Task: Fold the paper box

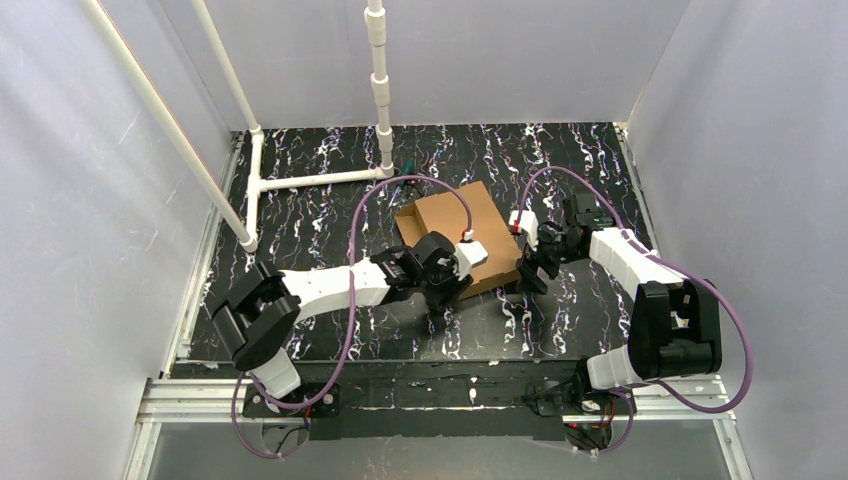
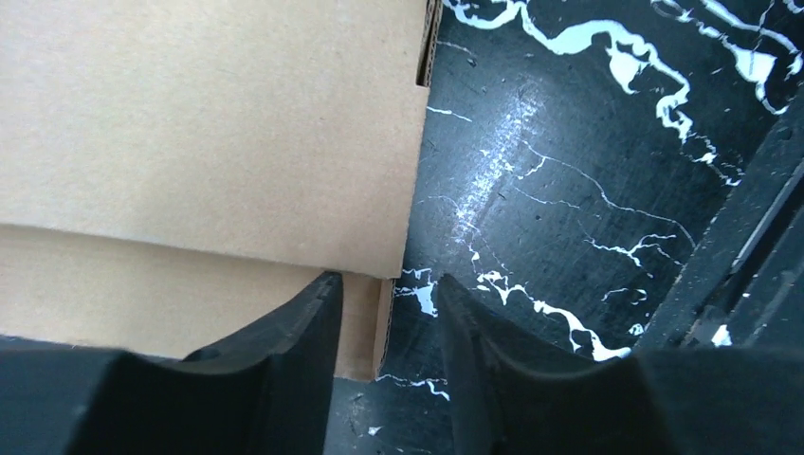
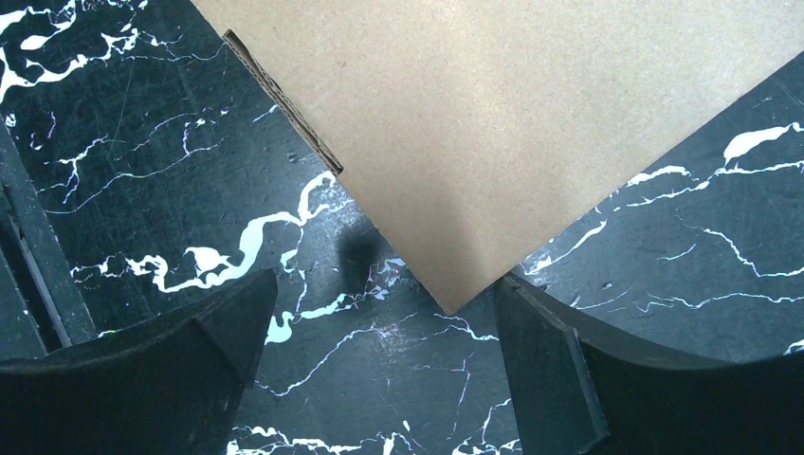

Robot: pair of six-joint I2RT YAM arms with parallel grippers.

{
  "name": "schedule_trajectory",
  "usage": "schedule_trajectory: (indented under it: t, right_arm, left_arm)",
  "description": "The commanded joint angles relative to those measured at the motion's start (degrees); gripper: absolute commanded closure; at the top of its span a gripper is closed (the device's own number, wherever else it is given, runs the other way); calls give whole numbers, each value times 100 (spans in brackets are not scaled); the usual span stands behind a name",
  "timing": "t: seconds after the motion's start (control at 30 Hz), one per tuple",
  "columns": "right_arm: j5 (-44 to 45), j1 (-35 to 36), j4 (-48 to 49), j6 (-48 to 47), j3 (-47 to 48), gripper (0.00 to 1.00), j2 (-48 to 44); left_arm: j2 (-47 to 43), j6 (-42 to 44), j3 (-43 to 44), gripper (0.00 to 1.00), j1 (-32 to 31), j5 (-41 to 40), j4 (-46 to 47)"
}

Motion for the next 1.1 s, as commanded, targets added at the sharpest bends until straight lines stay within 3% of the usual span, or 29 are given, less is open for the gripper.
schedule_trajectory:
  t: [0.0, 0.13, 0.23, 0.33, 0.43, 0.53, 0.63, 0.67, 0.73, 0.8, 0.93, 1.07]
  right_arm:
    - [-210, 36, -111, -31, 106, 7, 53]
    - [-194, 36, -110, -14, 106, 7, 45]
    - [-186, 36, -102, 5, 106, 7, 44]
    - [-177, 27, -85, 31, 106, 7, 44]
    - [-170, 27, -80, 54, 107, 7, 53]
    - [-167, 27, -74, 68, 109, 7, 62]
    - [-164, 27, -65, 78, 107, 7, 62]
    - [-172, 27, -65, 76, 106, 7, 63]
    - [-188, 27, -58, 82, 106, 7, 77]
    - [-210, 28, -66, 89, 106, 7, 96]
    - [-194, 27, -60, 98, 107, 7, 104]
    - [-186, 27, -49, 104, 102, 7, 104]
  left_arm:
    - [-656, -287, 209, 58, 102, -32, -256]
    - [-1156, -387, 130, 50, 189, -31, -419]
    - [-1697, -836, -170, 38, 352, -286, -392]
    - [-2313, -1991, -642, 29, 937, -394, -432]
    - [-2864, -3266, -1232, 20, 1827, 67, -418]
    - [-3293, -4295, -2003, 22, 2546, 892, 110]
    - [-3346, -5135, -2530, 39, 2711, 1124, 523]
    - [-3253, -5334, -2600, 49, 2711, 1225, 549]
    - [-2942, -5707, -2634, 83, 2676, 1502, 558]
    - [-2561, -5812, -2563, 100, 2488, 1606, 534]
    - [-1954, -6065, -2292, 100, 1791, 955, 286]
    - [-1194, -6464, -1953, 100, 1513, 881, 208]
